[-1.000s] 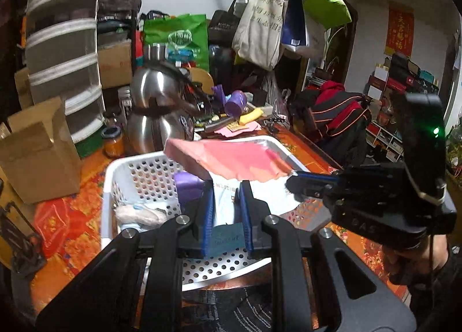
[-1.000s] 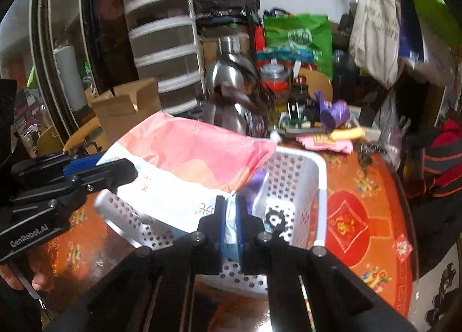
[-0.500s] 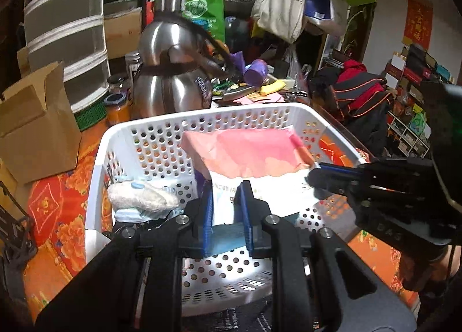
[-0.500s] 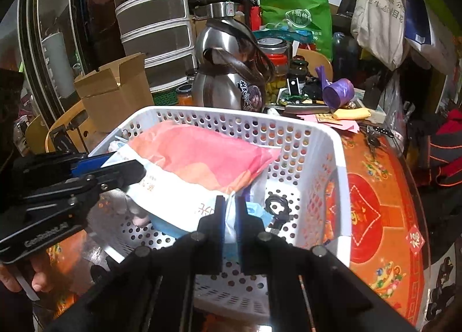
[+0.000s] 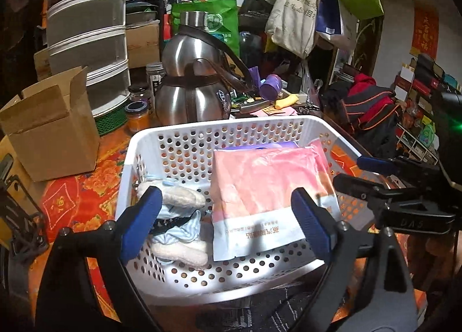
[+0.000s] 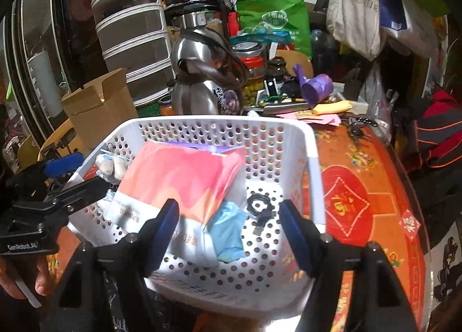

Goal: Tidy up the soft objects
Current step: 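Move both tools from the basket to the black knit gloves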

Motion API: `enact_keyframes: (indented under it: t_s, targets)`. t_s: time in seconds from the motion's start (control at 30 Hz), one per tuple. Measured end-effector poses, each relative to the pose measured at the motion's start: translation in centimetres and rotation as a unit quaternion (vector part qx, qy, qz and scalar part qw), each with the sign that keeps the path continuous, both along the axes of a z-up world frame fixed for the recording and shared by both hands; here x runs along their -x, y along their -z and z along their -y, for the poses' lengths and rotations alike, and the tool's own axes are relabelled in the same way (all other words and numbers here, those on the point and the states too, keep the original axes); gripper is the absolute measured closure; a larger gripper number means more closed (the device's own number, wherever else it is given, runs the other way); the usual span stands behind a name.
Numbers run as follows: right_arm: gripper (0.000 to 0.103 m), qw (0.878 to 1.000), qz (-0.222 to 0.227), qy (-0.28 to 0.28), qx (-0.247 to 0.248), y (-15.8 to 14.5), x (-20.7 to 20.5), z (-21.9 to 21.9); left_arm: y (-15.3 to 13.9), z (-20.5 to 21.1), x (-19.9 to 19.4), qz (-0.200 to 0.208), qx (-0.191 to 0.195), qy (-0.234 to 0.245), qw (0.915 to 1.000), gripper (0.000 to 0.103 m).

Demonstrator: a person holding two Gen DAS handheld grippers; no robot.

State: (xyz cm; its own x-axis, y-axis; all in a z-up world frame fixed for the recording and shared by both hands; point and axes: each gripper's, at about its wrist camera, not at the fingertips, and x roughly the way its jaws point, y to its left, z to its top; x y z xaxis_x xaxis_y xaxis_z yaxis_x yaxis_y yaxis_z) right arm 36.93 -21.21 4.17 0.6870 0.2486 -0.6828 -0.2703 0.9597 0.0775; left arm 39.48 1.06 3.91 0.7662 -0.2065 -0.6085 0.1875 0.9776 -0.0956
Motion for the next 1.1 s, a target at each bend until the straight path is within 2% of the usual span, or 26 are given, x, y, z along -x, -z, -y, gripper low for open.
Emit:
enact_keyframes:
  t_s: [0.1,0.43,0.63,0.77,0.83,0.93,1.1]
  targets:
    - [0.032,1.0,0.006,0.013,0.013,0.1,0.1,0.1,-0.2,-0.2,0.4,-0.003,0.002,-0.01,0.9999,0.013]
    - [0.031,1.0,0.018,0.02,0.013,0.1,2.3,0.3,-1.0,0.3,3.0,0.002,-0.006,-0.016,0.9999,0.013]
    - [0.031,0.999,0.033,0.016,0.007,-0.5,5.7,0.2,-1.6,0.1,6.3,0.01,-0.001,-0.018,0.9998,0.013]
    - [0.03,0.999,0.049,0.004,-0.012,-0.8,9.7,0.6,-1.4,-0.3,9.1,0.001,-0.001,-0.019,0.9998,0.013]
    - [0.026,0.998,0.053,-0.002,-0.023,-0.5,11.4,0.9,-0.9,-0.7,11.0,-0.007,0.003,-0.018,0.9998,0.013]
    - [0.025,0.999,0.049,-0.008,-0.021,0.7,13.6,0.8,0.7,-1.5,13.2,-0.027,0.006,-0.023,0.9993,0.013]
    - [0.025,0.999,0.001,-0.024,-0.025,4.4,14.2,0.5,5.1,-2.5,14.9,-0.075,0.009,-0.033,0.9966,0.013]
